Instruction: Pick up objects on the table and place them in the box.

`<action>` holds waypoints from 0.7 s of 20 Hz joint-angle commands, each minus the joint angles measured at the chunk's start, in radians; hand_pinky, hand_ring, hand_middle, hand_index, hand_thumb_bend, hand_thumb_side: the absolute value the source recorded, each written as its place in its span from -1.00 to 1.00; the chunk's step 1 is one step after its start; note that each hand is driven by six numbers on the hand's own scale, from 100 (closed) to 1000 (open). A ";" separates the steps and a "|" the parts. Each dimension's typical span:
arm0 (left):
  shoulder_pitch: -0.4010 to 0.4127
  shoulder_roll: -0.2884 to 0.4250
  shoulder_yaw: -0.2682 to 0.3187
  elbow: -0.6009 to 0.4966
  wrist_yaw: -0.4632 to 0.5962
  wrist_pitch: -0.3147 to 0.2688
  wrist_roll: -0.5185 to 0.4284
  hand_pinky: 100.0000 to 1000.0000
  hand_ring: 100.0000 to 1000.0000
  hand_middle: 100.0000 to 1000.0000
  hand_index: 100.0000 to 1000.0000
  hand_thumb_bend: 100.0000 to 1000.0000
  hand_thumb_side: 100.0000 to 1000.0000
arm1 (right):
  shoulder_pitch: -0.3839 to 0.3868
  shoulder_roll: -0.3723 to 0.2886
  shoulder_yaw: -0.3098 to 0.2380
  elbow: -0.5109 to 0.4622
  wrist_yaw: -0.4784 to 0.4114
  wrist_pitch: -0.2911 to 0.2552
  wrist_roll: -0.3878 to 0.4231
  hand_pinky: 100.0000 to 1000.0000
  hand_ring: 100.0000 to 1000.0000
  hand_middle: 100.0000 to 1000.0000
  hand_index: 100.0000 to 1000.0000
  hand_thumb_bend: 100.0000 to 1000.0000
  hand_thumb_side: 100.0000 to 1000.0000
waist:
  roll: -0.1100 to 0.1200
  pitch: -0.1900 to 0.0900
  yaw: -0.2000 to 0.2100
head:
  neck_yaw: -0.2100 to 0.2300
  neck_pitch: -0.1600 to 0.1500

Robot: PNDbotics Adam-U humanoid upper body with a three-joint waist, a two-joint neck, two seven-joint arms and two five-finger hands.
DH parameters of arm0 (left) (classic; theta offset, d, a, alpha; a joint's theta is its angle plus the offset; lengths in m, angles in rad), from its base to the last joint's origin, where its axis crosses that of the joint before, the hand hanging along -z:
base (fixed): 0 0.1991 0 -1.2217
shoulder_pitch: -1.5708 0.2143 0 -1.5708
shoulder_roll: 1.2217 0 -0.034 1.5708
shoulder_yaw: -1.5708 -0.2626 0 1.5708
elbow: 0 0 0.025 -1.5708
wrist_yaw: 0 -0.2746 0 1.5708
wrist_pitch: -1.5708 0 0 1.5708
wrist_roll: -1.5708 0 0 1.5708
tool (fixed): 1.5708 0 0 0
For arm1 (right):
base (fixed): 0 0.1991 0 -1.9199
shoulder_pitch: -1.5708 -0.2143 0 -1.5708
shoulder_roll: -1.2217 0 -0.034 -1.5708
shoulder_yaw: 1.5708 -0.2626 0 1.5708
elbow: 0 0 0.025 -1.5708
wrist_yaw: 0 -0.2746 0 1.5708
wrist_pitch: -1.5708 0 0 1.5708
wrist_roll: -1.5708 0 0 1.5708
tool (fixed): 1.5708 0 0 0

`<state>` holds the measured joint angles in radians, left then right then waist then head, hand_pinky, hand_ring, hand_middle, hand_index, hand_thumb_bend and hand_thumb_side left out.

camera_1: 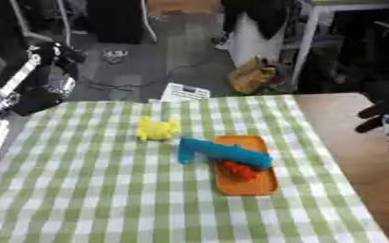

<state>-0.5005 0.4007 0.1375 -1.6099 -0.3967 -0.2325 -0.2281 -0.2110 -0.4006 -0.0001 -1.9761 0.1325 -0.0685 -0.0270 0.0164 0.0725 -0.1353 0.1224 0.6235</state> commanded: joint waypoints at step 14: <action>0.075 -0.052 0.047 -0.094 0.129 0.056 -0.017 0.15 0.01 0.16 0.43 -1.00 0.48 | -0.009 -0.028 -0.008 -0.024 0.005 0.002 0.002 -0.06 0.11 0.41 0.45 -1.00 0.31 | -0.007 -0.010 0.012 | 0.003 -0.005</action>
<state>-0.4162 0.3390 0.1749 -1.6783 -0.2734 -0.1808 -0.2442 -0.2108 -0.4009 0.0000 -1.9761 0.1325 -0.0669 -0.0255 0.0164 0.0724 -0.1232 0.1230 0.6234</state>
